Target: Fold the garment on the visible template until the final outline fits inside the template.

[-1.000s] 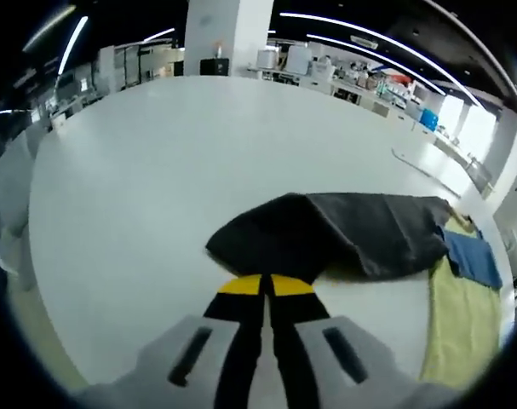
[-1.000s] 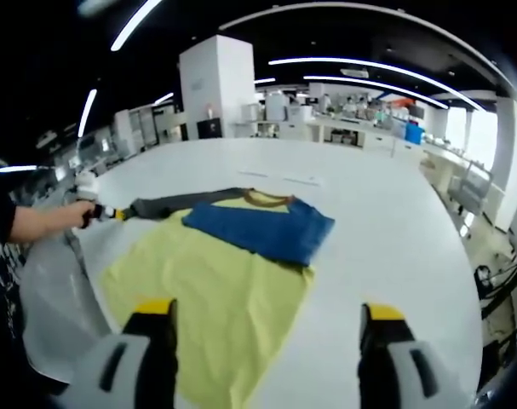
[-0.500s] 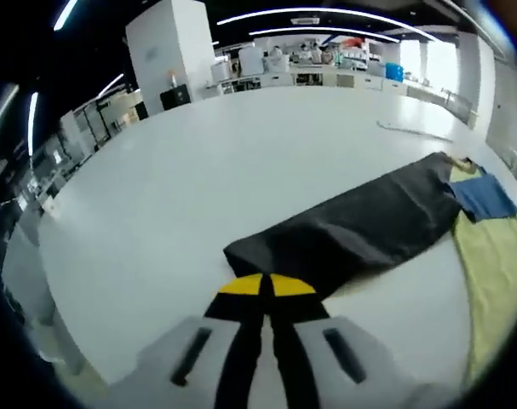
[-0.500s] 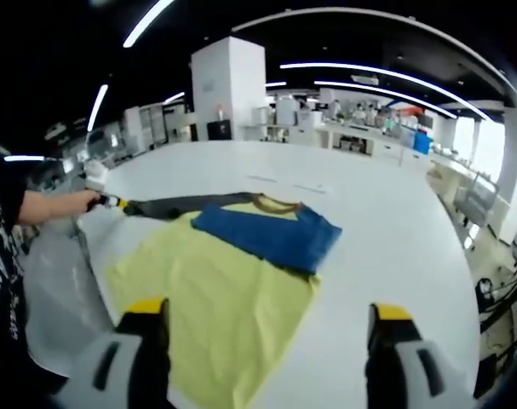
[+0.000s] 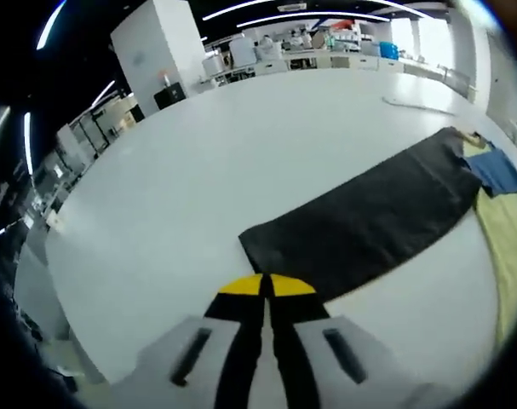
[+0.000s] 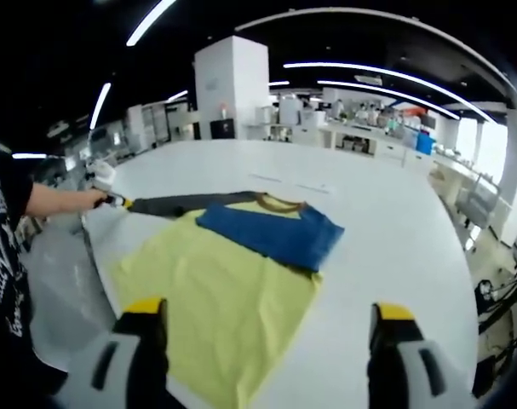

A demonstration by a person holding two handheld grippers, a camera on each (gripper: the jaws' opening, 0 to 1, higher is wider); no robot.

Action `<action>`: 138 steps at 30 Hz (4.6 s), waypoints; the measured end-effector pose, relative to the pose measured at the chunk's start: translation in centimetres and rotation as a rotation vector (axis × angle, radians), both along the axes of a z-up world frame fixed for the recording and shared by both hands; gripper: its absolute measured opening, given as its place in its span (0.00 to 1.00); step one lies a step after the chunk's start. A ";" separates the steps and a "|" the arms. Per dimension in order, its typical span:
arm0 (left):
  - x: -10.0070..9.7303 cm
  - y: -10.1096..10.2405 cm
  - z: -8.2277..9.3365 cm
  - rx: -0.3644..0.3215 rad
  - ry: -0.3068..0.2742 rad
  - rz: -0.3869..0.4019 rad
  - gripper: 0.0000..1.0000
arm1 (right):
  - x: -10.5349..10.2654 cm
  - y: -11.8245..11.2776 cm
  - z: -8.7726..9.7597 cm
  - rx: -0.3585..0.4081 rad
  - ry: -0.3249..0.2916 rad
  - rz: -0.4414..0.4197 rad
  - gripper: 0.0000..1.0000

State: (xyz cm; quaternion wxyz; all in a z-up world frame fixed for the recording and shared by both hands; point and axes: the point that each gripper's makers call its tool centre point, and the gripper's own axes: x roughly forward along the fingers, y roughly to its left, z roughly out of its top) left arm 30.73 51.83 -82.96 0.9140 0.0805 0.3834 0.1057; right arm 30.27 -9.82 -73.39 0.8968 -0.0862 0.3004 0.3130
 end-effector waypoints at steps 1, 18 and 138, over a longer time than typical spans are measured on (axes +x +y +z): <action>0.0 0.1 0.0 0.009 0.003 -0.010 0.00 | 0.0 -0.1 0.0 -0.004 0.002 -0.002 1.00; -2.3 -2.4 0.8 -0.190 -0.115 0.162 0.20 | 0.1 0.1 -0.1 -0.001 0.003 -0.017 1.00; 13.1 -18.9 9.3 -0.336 -0.225 -0.199 0.01 | -2.3 1.1 -0.7 0.029 0.021 0.003 1.00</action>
